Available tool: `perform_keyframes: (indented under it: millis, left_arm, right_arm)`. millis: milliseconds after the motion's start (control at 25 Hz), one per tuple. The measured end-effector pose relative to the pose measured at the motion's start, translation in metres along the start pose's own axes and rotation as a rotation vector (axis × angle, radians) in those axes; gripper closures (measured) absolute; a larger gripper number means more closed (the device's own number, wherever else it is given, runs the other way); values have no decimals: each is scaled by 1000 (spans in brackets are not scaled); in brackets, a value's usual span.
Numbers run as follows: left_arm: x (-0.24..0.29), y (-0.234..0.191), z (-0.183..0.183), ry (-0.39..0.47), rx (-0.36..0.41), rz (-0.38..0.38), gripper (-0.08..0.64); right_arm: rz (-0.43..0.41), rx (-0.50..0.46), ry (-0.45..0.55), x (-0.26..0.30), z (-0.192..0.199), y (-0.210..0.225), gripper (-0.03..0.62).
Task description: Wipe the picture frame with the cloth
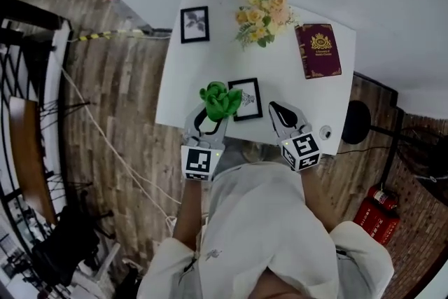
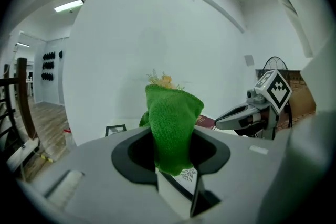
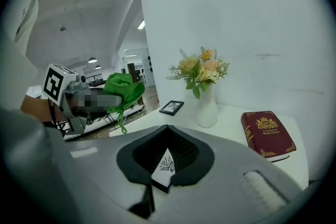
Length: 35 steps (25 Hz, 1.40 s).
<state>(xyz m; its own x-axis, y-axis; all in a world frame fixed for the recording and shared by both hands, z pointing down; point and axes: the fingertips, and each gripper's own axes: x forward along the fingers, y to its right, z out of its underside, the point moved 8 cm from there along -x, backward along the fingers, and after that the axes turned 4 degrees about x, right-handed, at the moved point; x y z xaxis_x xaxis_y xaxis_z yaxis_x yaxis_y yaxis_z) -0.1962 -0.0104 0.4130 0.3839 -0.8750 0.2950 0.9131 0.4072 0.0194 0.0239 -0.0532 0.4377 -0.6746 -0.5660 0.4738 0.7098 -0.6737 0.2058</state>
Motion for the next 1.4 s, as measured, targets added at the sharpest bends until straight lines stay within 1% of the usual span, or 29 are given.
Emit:
perform_keyframes:
  millis: [240, 480, 760, 960, 1240, 1400]
  left_arm:
    - [22, -14, 18, -38, 10, 119, 393]
    - [45, -18, 29, -75, 16, 181, 393]
    - [74, -8, 35, -124, 48, 197, 393]
    - [92, -1, 42, -173, 50, 192, 393]
    - [117, 12, 53, -227, 72, 210, 394]
    - [130, 19, 58, -249, 88, 232, 394]
  right_arm:
    - [100, 27, -40, 18, 14, 0, 588]
    - [142, 41, -113, 37, 35, 8, 586]
    - [124, 53, -192, 58, 61, 24, 580]
    - [100, 75, -257, 71, 80, 31, 572]
    - [70, 93, -320, 86, 99, 36, 546]
    - [60, 101, -338, 90, 107, 37, 535]
